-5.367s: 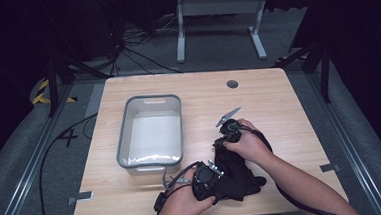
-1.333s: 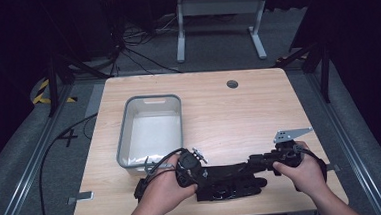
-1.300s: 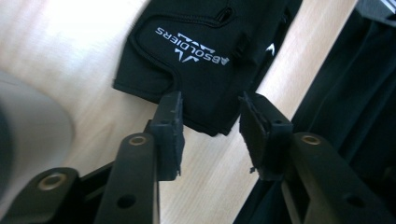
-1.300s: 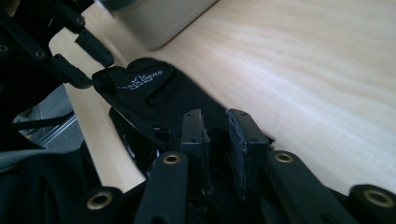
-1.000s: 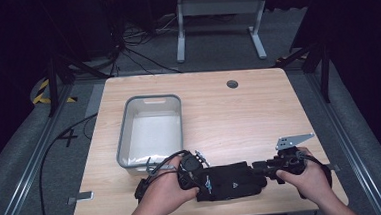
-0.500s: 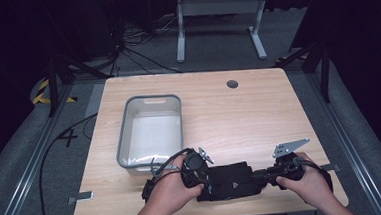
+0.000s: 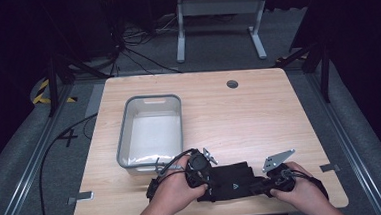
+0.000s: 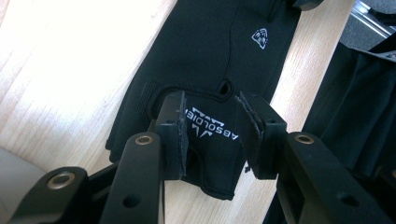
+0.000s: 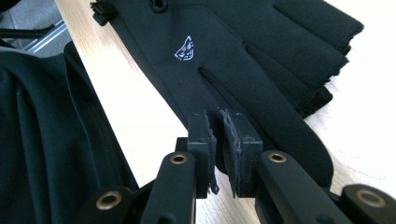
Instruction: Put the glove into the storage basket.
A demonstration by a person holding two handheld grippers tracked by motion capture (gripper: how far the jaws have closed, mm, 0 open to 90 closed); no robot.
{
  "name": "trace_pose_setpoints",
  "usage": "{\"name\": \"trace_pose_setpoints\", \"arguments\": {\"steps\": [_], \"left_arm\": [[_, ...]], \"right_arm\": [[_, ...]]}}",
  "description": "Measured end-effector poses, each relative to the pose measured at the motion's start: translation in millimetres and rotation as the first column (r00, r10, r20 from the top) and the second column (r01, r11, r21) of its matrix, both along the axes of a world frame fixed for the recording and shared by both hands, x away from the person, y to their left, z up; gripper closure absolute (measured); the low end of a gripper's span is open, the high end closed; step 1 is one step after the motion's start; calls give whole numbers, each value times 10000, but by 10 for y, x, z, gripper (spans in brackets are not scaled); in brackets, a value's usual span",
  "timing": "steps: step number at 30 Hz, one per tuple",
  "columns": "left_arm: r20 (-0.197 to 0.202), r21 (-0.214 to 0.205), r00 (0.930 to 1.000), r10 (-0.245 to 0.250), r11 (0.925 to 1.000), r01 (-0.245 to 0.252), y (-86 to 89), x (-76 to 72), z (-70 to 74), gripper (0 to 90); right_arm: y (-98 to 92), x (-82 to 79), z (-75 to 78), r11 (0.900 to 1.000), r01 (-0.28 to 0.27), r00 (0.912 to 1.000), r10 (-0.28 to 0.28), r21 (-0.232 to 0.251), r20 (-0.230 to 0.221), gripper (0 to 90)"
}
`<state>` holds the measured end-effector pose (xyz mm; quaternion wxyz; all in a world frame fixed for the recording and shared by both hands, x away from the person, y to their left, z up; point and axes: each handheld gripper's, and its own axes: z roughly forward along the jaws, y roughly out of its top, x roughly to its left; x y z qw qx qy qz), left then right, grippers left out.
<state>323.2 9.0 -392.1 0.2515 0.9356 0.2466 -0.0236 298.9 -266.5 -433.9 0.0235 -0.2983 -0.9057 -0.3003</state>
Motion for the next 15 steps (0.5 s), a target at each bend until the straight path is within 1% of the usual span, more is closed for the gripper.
{"name": "trace_pose_setpoints", "arguments": {"steps": [1,3,4,6,7,8,9,11,12,13,14,15], "left_arm": [[57,-21,10000,-11,10000,11,-4,-1,1,634],[206,-235,9998,11,9997,-6,-18,-3,10,625],[289,-269,9996,14,9996,-7,-21,-1,16,622],[460,-402,9989,69,9992,-51,-30,0,30,611],[460,-402,9989,69,9992,-51,-30,0,30,603],[577,-506,9983,53,9987,-23,-35,8,40,603],[730,-614,9973,114,9981,-69,-45,15,49,598],[902,-680,9958,152,9976,-90,-59,30,57,584],[931,-717,9955,181,9974,-115,-70,34,59,576],[931,-717,9955,181,9974,-115,-70,34,59,569],[1032,-713,9945,165,9974,-91,-98,39,63,565],[1122,-736,9936,133,9973,-51,-114,40,63,564]], "right_arm": [[0,0,0,10000,0,10000,0,0,0,817],[-4,-12,23,9999,-95,10000,95,-75,-8,814],[-10,-18,39,9999,-107,9999,107,-70,-25,814],[-37,-24,85,10000,-26,10000,26,16,20,809],[-37,-24,85,10000,-26,10000,26,16,20,809],[-58,-21,111,10000,0,10000,0,92,87,808],[-117,-10,168,9995,178,9995,-185,256,267,805],[-171,-4,199,9985,383,9985,-398,393,380,797],[-204,-2,212,9975,488,9977,-510,505,438,796],[-204,-2,212,9975,488,9977,-510,505,438,796],[-292,0,241,9947,798,9948,-836,641,585,791],[-308,-1,246,9937,885,9939,-927,684,594,786]]}}
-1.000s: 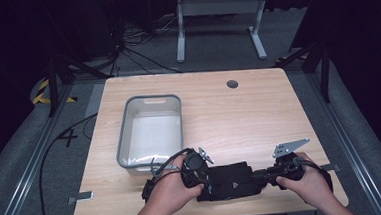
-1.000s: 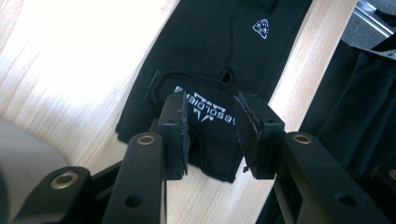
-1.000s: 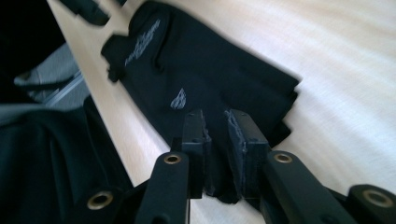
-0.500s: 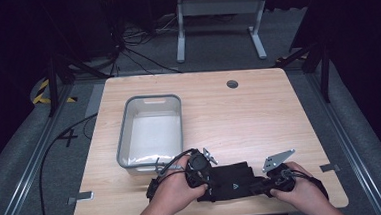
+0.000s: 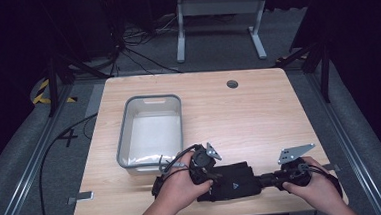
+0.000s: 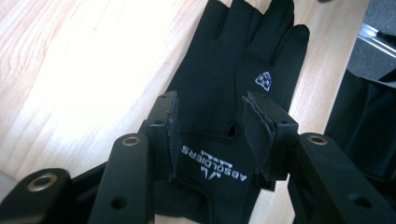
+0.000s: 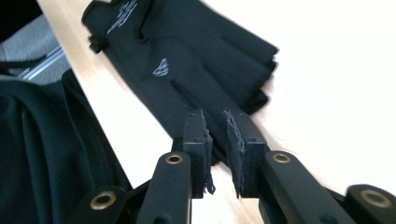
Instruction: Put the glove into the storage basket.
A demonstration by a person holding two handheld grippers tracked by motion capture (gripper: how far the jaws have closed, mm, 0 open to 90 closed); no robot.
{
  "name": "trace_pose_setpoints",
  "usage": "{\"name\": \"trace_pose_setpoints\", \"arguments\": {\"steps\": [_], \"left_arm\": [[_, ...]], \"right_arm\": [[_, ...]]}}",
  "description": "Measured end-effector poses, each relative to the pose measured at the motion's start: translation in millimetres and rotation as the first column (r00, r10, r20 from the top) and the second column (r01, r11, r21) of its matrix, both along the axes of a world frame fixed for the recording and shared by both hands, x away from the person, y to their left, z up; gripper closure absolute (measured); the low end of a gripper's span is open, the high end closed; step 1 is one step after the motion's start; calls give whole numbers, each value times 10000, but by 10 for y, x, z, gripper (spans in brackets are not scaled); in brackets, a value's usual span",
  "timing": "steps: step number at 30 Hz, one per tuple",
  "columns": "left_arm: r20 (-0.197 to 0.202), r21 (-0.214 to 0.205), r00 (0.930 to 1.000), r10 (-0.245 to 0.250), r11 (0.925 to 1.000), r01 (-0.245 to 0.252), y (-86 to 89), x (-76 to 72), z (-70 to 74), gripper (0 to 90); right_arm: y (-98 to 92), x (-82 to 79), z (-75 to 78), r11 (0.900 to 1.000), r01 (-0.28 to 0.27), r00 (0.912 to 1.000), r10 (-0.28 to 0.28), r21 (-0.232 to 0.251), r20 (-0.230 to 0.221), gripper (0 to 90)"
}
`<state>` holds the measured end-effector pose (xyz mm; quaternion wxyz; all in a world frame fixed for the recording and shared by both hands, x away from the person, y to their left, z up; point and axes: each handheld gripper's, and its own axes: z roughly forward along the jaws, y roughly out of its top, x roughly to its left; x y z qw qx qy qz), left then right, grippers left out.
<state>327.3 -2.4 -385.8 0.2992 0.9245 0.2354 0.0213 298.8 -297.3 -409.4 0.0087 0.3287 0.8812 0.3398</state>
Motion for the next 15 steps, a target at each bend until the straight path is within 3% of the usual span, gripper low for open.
{"name": "trace_pose_setpoints", "arguments": {"steps": [1,2,4,8,15], "left_arm": [[0,0,10000,0,10000,0,0,0,0,562],[346,-129,9993,-105,9999,110,-24,3,9,560],[489,-320,9988,-78,9994,94,-44,6,25,554],[449,-399,9989,-121,9991,139,-78,45,44,550],[204,-284,9990,-406,9987,412,-176,96,-40,524]], "right_arm": [[0,0,0,10000,0,10000,0,0,0,786],[-71,6,22,9995,230,9997,-231,219,50,771],[-122,19,38,9979,444,9990,-448,462,79,747],[-245,72,31,9918,911,9953,-937,894,244,730],[-468,137,-43,9805,1601,9854,-1655,1136,395,701]]}}
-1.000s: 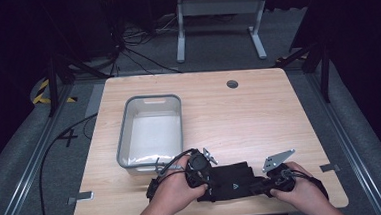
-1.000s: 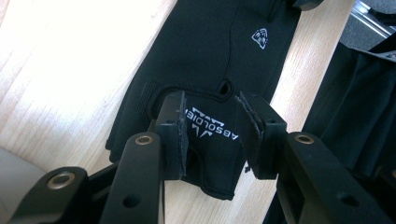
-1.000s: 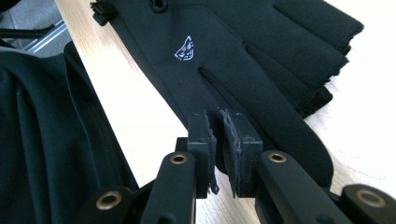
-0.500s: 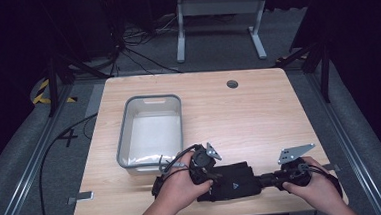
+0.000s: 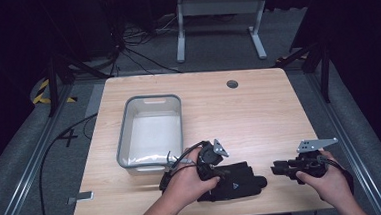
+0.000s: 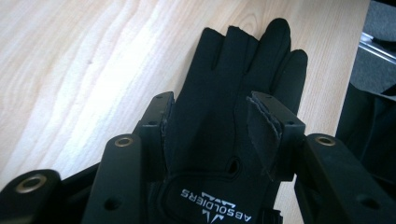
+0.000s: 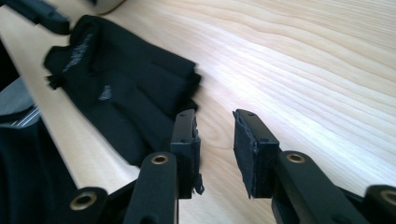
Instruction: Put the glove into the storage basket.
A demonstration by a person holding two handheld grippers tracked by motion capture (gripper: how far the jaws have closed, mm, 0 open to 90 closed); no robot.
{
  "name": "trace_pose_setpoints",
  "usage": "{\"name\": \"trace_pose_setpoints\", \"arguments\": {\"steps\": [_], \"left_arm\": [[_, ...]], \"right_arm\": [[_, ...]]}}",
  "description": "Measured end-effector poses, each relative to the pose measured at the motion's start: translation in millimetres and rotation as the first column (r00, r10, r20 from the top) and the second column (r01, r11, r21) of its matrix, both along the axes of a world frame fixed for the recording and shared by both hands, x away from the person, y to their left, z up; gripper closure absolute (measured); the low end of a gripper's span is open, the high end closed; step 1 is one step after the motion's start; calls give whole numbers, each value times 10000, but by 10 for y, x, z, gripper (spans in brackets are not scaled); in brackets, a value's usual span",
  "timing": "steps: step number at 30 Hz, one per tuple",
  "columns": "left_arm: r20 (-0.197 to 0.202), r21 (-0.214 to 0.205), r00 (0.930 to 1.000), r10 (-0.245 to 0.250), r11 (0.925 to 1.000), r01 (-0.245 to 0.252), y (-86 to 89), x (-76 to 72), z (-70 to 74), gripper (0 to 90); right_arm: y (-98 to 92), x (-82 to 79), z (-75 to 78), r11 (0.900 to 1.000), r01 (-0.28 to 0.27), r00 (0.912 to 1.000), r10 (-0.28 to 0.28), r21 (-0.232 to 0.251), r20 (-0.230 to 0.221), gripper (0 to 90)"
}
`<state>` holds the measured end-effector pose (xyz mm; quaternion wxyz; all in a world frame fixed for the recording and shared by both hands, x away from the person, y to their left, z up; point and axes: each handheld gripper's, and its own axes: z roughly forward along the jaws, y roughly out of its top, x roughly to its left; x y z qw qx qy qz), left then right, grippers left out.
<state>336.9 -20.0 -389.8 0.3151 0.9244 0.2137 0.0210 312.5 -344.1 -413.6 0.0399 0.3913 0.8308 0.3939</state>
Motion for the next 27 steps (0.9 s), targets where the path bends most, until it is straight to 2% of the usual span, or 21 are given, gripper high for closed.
{"name": "trace_pose_setpoints", "arguments": {"steps": [7,11,13,14,15,19,24,27], "left_arm": [[-28,42,9996,-273,9996,273,-92,24,-96,499],[-265,356,9990,-360,9987,369,-134,38,-172,463],[-215,350,9985,-496,9981,503,-144,41,-185,417],[-38,165,9965,-835,9964,835,-179,35,-217,379],[-38,165,9965,-835,9964,835,-179,35,-217,361],[154,403,9911,-1321,9905,1314,-233,37,-283,339],[-152,607,9899,-1409,9881,1416,-260,16,-369,324],[-204,693,9879,-1535,9855,1545,-275,17,-413,296]], "right_arm": [[-112,29,-45,9986,378,9992,-373,367,-149,694],[-111,18,-47,9985,361,9992,-354,424,-174,692],[-109,18,-47,9984,382,9990,-371,406,-256,691],[-103,17,-57,9980,476,9983,-462,414,-348,690],[-101,16,-62,9980,455,9983,-438,436,-391,690],[-86,17,-68,9978,405,9983,-382,517,-436,682],[-82,10,-49,9971,460,9982,-434,614,-419,677],[-89,11,-48,9962,539,9978,-510,691,-424,672]]}}
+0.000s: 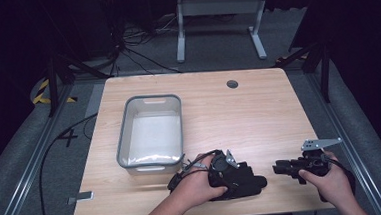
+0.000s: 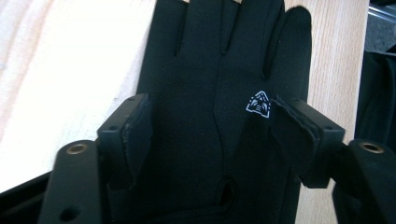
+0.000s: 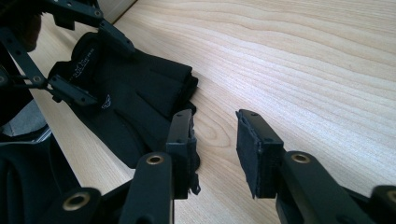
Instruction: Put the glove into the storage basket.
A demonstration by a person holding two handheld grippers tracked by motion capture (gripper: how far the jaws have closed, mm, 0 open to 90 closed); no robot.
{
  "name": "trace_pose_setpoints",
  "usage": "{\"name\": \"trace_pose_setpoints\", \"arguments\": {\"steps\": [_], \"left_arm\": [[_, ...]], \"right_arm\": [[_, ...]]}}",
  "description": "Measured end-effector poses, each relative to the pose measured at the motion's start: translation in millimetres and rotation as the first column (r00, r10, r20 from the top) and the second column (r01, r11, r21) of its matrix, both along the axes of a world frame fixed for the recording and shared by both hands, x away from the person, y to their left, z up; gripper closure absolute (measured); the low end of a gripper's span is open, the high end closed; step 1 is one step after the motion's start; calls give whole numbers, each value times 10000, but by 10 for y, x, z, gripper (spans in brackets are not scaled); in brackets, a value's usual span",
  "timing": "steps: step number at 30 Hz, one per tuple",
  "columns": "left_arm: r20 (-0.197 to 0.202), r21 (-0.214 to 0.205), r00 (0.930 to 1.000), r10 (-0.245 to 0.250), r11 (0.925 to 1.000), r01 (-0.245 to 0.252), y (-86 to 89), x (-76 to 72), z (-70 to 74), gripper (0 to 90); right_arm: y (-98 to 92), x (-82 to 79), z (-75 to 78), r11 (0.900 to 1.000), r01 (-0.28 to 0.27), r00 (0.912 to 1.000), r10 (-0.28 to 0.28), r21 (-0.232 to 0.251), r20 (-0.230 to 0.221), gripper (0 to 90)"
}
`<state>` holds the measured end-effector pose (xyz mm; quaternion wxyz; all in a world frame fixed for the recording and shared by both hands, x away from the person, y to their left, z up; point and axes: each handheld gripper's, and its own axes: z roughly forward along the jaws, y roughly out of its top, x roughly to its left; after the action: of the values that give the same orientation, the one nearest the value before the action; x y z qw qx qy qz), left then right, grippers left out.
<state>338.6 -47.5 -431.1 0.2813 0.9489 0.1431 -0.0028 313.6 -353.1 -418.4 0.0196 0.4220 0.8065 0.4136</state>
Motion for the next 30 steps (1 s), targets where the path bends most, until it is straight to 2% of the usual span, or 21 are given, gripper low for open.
{"name": "trace_pose_setpoints", "arguments": {"steps": [2,7,13,15,19,20,23,27,29,30], "left_arm": [[-35,207,10000,-68,9998,69,-14,-3,-26,275],[-82,319,9999,-91,9994,93,-34,0,-71,262],[-294,48,9995,-99,9999,100,-6,17,-129,246],[-56,54,9998,-211,9998,212,-5,5,-147,247],[98,238,9997,-215,9995,212,-21,-22,-153,251],[258,332,9993,-275,9991,266,-32,-28,-152,263],[391,507,9989,-259,9984,239,-38,-23,-140,304],[261,574,9996,-85,9983,70,-27,6,-123,409],[332,537,9994,-6,9986,-12,-22,16,-120,467],[352,533,9991,234,9983,-253,-14,15,-114,498]], "right_arm": [[-5,-4,3,10000,12,10000,-12,73,-27,668],[-2,-6,9,9999,-11,10000,11,133,44,663],[11,-3,-4,9998,-7,9999,10,187,-125,655],[6,0,-5,9998,19,9999,-16,192,-140,655],[3,1,6,9996,20,9999,-17,284,-117,655],[5,-1,15,9995,35,10000,-32,320,-84,655],[10,0,14,9993,-3,9999,7,375,-107,655],[19,-4,12,9993,-14,9999,18,361,-105,657],[19,-3,15,9993,-52,10000,55,374,-83,659],[20,-2,16,9992,-41,9999,44,386,-93,660]]}}
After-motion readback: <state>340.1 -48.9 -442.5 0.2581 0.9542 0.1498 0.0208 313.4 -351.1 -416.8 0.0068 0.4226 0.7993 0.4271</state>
